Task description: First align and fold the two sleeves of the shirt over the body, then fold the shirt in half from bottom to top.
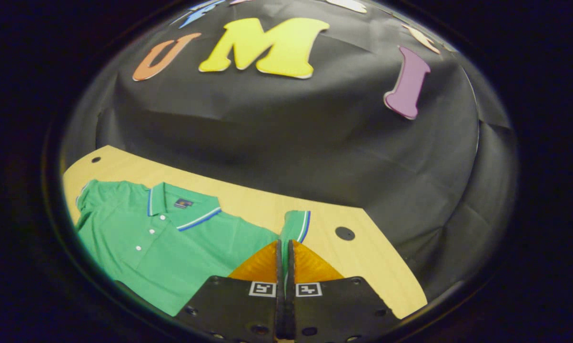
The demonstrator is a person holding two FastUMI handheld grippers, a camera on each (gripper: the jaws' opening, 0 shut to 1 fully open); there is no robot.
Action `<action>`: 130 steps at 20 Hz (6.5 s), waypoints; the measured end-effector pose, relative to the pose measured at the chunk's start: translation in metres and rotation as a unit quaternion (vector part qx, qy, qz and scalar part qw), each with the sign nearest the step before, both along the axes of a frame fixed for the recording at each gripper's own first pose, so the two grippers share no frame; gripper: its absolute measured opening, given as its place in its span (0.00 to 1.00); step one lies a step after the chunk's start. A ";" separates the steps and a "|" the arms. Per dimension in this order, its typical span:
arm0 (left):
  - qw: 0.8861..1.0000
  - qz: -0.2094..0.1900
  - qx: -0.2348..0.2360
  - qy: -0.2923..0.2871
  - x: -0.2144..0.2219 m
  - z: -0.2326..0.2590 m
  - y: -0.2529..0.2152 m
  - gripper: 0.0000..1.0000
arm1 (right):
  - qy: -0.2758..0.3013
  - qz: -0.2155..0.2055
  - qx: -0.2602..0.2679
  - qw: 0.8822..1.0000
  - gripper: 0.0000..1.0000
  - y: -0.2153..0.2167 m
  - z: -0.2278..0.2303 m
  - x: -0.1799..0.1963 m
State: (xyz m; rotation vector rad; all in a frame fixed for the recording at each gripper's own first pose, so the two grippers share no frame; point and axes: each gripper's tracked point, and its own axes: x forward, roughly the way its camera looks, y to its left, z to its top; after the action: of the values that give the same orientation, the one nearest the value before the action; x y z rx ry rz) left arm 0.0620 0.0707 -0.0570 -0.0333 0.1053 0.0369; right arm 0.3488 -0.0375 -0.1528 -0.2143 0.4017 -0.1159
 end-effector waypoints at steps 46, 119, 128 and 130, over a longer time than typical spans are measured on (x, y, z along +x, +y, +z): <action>0.979 0.164 -0.037 0.116 0.189 -0.138 0.170 1.00 | -0.153 0.156 0.167 0.962 0.96 0.047 0.037 -0.220; 0.982 0.023 -0.014 0.189 -0.136 -0.188 0.061 1.00 | -0.020 0.068 0.134 0.988 0.96 0.018 -0.093 -0.402; 0.988 0.024 -0.017 0.153 -0.139 -0.195 0.063 0.94 | -0.011 0.054 0.163 0.985 0.95 0.025 -0.102 -0.409; 0.987 0.021 -0.010 0.157 -0.139 -0.193 0.057 0.81 | -0.006 0.059 0.162 0.985 0.93 0.033 -0.102 -0.413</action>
State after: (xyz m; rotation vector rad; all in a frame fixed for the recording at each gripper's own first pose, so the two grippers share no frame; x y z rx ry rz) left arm -0.0767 0.1281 -0.2505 -0.0486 0.4212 0.0827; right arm -0.0640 -0.0045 -0.2545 0.0843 0.3894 0.0662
